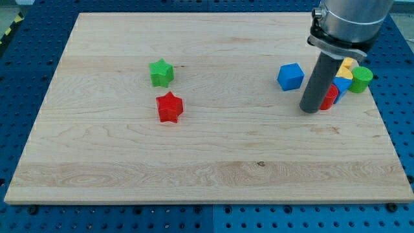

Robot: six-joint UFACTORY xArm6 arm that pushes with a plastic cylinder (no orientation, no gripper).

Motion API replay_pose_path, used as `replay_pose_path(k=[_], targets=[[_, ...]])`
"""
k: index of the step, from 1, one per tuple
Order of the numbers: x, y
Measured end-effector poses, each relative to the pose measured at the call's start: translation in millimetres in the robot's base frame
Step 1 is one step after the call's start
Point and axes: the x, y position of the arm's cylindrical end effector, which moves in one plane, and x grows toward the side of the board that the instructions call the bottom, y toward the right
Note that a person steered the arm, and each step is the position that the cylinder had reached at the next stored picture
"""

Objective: Push the red star below the red circle

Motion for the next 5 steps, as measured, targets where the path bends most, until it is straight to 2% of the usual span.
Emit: replay_pose_path(k=[1,3,5], targets=[[56,-33],[72,-52],[63,-229]])
